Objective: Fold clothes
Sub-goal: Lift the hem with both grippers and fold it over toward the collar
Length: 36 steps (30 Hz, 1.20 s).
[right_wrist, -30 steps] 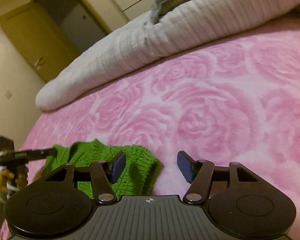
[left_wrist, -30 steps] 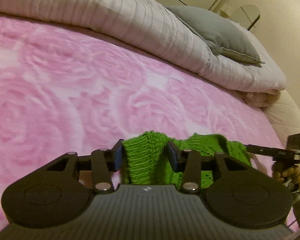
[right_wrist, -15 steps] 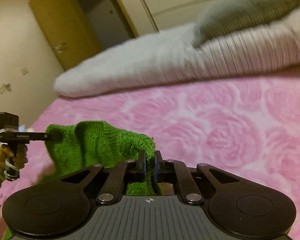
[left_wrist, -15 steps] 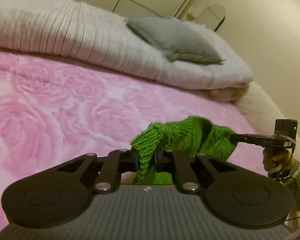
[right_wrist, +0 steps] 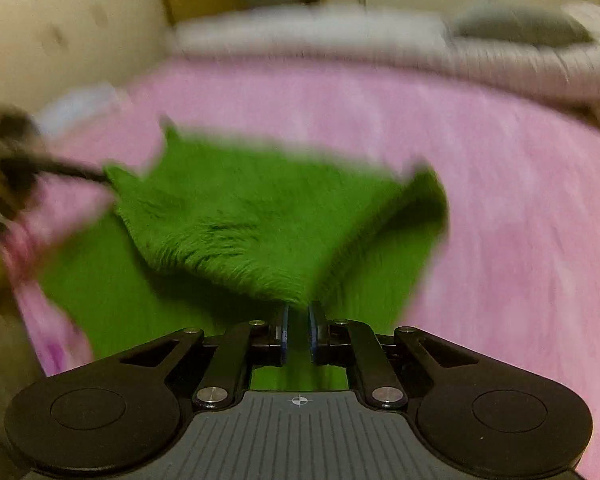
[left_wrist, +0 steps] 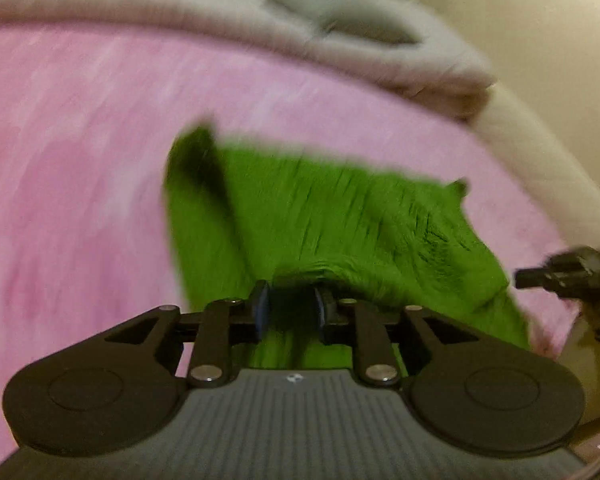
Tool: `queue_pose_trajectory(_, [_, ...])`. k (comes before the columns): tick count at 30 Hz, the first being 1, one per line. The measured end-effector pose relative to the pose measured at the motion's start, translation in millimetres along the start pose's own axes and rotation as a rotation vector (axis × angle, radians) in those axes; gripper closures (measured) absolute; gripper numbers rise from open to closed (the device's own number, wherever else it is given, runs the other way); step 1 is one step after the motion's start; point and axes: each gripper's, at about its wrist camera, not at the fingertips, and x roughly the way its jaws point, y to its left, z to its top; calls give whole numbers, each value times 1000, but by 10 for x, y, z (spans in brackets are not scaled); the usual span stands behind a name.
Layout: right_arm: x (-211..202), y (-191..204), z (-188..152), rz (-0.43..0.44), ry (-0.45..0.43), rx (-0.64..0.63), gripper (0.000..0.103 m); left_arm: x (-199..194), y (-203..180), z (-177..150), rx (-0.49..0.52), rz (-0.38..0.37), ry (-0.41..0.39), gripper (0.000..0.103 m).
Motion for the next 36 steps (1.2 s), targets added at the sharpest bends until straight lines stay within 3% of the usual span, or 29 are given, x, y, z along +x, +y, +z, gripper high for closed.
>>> queue_pose_trajectory(3, [-195,234,-536,-55,56,32,92,-170,-37,-354,-182,8,-30,74])
queue_pose_trajectory(6, [-310,166,-653,19,-67,339,76,-248,-111,-440,-339,-15,-108,62])
queue_pose_trajectory(8, [-264,98,-650,97,-148,559,54,-198,-135,-426,-429,-24,-152,56])
queue_pose_trajectory(11, [-34,15,-606,203,-186,809,52,-32,-90,-391,-566,-38,-159,55])
queue_pose_trajectory(15, [312,-91,-540,231,-191,972,52,152,39,-348,-678,-28,-177,56])
queue_pose_trajectory(18, [498,-185,-491,210,-231,1025,56,203,63,-286,-660,-26,-192,72])
queue_pose_trajectory(19, [511,-199,-475,216,-240,1017,68,204,52,-263,-633,-29,-190,88])
queue_pose_trajectory(20, [510,-204,-427,215,-238,985,94,186,24,-242,-594,-33,-187,92])
queue_pose_trajectory(23, [382,-184,-317,168,-266,880,96,44,-86,-259,-514,-42,-204,94])
queue_pose_trajectory(29, [-49,-140,-551,160,-309,826,96,-251,-290,-569,-392,-55,-209,95])
queue_pose_trajectory(36, [-291,-47,-887,148,-297,822,96,-432,-359,-881,-380,-42,-212,95])
